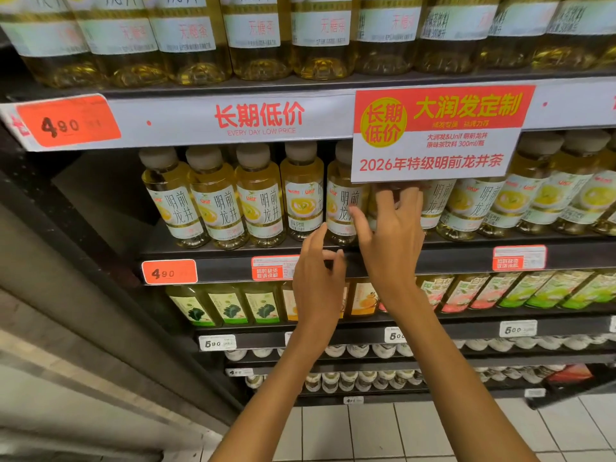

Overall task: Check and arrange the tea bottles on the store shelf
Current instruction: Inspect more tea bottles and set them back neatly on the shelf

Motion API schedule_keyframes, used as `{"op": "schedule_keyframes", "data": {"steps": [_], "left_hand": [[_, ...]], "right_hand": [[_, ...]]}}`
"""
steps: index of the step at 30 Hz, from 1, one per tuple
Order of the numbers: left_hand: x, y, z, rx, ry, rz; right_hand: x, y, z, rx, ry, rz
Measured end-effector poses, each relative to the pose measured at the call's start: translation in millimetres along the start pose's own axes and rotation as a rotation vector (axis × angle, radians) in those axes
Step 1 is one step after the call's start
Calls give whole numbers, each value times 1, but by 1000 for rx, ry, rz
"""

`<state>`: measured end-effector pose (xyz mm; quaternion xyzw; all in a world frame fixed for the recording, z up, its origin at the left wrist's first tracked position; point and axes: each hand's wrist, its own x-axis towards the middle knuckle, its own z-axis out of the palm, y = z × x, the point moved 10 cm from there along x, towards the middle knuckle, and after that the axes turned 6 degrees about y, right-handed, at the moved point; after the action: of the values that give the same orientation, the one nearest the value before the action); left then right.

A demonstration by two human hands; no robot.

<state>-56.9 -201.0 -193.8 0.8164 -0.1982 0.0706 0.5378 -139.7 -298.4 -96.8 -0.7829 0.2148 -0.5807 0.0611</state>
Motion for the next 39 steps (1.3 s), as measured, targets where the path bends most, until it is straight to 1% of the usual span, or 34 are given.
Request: {"op": "schedule_keyframes", "data": {"steps": [3,5,6,8,11,13,15,18,22,24,27,31,35,37,39], "left_hand": [[1,-7,-23,-121,52,-21],[6,-12,-43,-166,127,-34],[8,-15,-52,-172,160,-41],[13,-22,-62,-190,175,-63],[18,-25,-65,-200,127,-50],[19,-23,-64,-197,102,-13],[19,-23,-64,-196,87,11],[22,-25,-61,-187,43,33],[23,-19,-52,-204,-63,103],[21,-20,-51,-219,-72,103],[19,-18,-52,-222,-70,130],[15,-18,-55,-257,-74,143],[9,-18,-64,-267,-66,189],[7,-17,-67,-265,-90,208],[5,-18,-71,-337,-142,168]], "right_hand": [[-8,-16,5,192,-24,24],[-8,-42,13,320,-91,-35],[-6,-56,18,346,-123,-76],[3,-76,32,327,-168,-101],[16,-84,55,230,-254,-17],[17,-78,72,190,-334,52],[17,-74,81,168,-376,90],[17,-76,77,165,-354,97],[17,-83,53,278,-226,73],[10,-84,44,348,-195,86],[2,-81,35,457,-177,154],[-6,-86,17,596,-137,114],[-11,-93,-5,739,-87,123],[-10,-93,-10,830,-110,173],[-8,-86,-11,958,-150,295]]}}
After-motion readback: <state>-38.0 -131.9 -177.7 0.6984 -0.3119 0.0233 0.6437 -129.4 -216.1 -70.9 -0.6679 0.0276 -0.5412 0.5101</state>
